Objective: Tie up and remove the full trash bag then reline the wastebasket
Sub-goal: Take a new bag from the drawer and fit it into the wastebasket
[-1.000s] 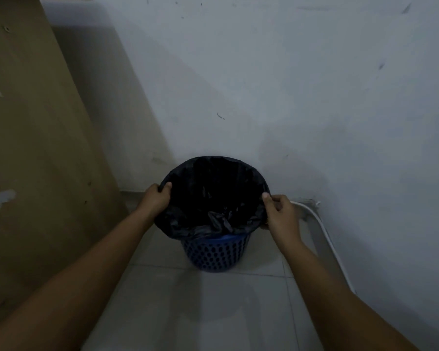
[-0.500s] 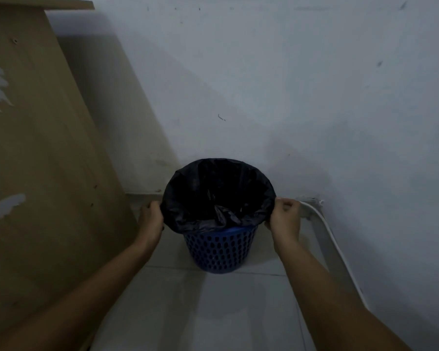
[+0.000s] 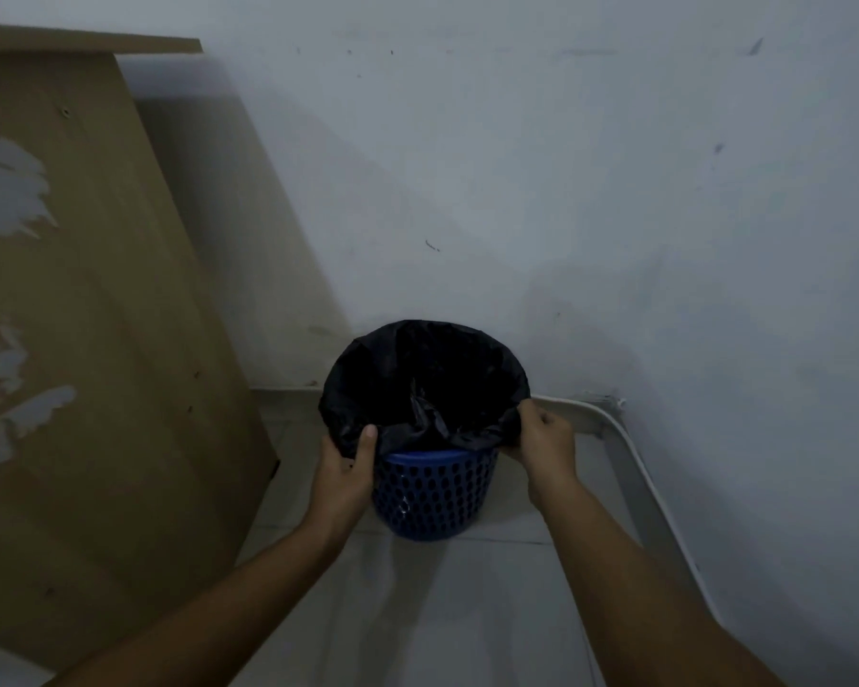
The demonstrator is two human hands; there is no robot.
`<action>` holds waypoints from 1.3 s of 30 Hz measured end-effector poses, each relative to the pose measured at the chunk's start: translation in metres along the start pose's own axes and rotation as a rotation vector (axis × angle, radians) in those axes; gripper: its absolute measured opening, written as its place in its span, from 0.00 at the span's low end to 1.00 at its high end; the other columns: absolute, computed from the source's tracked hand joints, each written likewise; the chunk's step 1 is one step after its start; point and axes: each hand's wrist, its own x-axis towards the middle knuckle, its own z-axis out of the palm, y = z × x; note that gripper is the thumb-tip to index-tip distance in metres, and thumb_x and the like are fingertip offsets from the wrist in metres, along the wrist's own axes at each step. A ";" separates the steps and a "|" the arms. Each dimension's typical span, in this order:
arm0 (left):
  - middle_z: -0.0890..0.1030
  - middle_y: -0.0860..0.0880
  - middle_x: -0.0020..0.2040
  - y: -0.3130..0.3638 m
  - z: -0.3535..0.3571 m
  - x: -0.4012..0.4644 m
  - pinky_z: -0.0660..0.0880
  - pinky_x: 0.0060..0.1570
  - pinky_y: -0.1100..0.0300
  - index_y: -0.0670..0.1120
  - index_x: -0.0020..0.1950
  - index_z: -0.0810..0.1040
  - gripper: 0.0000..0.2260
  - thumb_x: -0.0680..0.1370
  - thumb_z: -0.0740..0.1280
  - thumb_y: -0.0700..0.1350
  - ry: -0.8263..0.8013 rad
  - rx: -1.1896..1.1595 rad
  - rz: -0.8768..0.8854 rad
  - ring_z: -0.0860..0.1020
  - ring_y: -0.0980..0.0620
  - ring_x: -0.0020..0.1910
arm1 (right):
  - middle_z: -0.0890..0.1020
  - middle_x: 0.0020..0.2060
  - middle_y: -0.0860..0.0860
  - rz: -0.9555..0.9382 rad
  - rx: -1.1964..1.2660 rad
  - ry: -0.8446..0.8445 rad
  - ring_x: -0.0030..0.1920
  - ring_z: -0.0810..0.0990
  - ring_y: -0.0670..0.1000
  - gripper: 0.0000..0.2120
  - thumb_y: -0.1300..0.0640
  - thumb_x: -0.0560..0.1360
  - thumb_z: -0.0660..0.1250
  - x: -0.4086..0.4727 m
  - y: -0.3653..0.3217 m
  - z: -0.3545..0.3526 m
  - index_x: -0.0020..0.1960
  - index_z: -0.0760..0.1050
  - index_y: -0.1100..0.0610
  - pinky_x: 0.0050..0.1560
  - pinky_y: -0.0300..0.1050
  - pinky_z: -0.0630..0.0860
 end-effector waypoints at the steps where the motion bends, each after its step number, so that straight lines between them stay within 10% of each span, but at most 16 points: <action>1: 0.80 0.49 0.69 0.000 -0.004 0.002 0.82 0.59 0.41 0.60 0.80 0.64 0.41 0.72 0.62 0.79 0.005 0.025 -0.017 0.82 0.42 0.63 | 0.86 0.44 0.61 0.008 0.025 0.011 0.47 0.86 0.61 0.18 0.49 0.82 0.68 -0.004 0.001 0.003 0.44 0.80 0.64 0.51 0.63 0.87; 6: 0.84 0.46 0.53 0.016 -0.015 0.006 0.78 0.36 0.58 0.45 0.64 0.76 0.26 0.81 0.63 0.66 0.111 0.013 -0.110 0.84 0.45 0.46 | 0.86 0.42 0.56 0.010 0.080 0.144 0.42 0.86 0.57 0.18 0.46 0.81 0.66 -0.037 0.019 0.027 0.44 0.80 0.61 0.46 0.60 0.87; 11: 0.83 0.48 0.50 0.018 -0.020 0.000 0.80 0.41 0.50 0.48 0.63 0.75 0.15 0.87 0.57 0.56 0.060 -0.001 -0.072 0.82 0.46 0.39 | 0.84 0.44 0.58 0.010 0.141 0.211 0.44 0.85 0.62 0.13 0.50 0.83 0.62 -0.056 0.027 0.044 0.48 0.78 0.59 0.46 0.62 0.84; 17: 0.78 0.45 0.61 -0.001 -0.028 -0.001 0.75 0.50 0.54 0.46 0.73 0.67 0.19 0.85 0.64 0.52 0.192 0.149 -0.077 0.79 0.45 0.53 | 0.79 0.39 0.56 -0.084 0.024 0.233 0.37 0.78 0.57 0.12 0.53 0.85 0.59 -0.053 0.034 0.037 0.49 0.72 0.60 0.41 0.53 0.78; 21: 0.76 0.46 0.48 0.002 -0.026 -0.005 0.75 0.44 0.50 0.54 0.57 0.70 0.06 0.83 0.63 0.43 0.209 0.187 0.129 0.77 0.47 0.44 | 0.81 0.40 0.58 -0.123 -0.015 0.229 0.39 0.81 0.60 0.12 0.52 0.85 0.60 -0.053 0.037 0.035 0.50 0.73 0.60 0.41 0.56 0.80; 26: 0.79 0.45 0.43 0.019 -0.014 -0.022 0.72 0.39 0.54 0.46 0.50 0.72 0.17 0.84 0.63 0.60 0.096 0.122 0.067 0.79 0.49 0.42 | 0.81 0.40 0.58 -0.156 -0.066 0.229 0.41 0.83 0.63 0.11 0.51 0.85 0.61 -0.053 0.040 0.033 0.47 0.71 0.56 0.45 0.62 0.82; 35: 0.78 0.50 0.49 0.005 -0.016 -0.029 0.76 0.43 0.56 0.49 0.57 0.70 0.09 0.82 0.69 0.43 0.043 0.049 0.110 0.80 0.53 0.46 | 0.80 0.38 0.53 -0.174 -0.037 0.191 0.38 0.84 0.57 0.11 0.55 0.87 0.58 -0.062 0.039 0.033 0.50 0.72 0.59 0.41 0.55 0.82; 39: 0.77 0.47 0.44 0.015 -0.007 -0.039 0.71 0.40 0.54 0.44 0.53 0.73 0.12 0.86 0.60 0.52 0.146 -0.037 -0.010 0.79 0.44 0.46 | 0.79 0.35 0.53 -0.242 -0.042 0.182 0.34 0.82 0.51 0.11 0.57 0.86 0.62 -0.073 0.046 0.038 0.45 0.71 0.58 0.37 0.51 0.78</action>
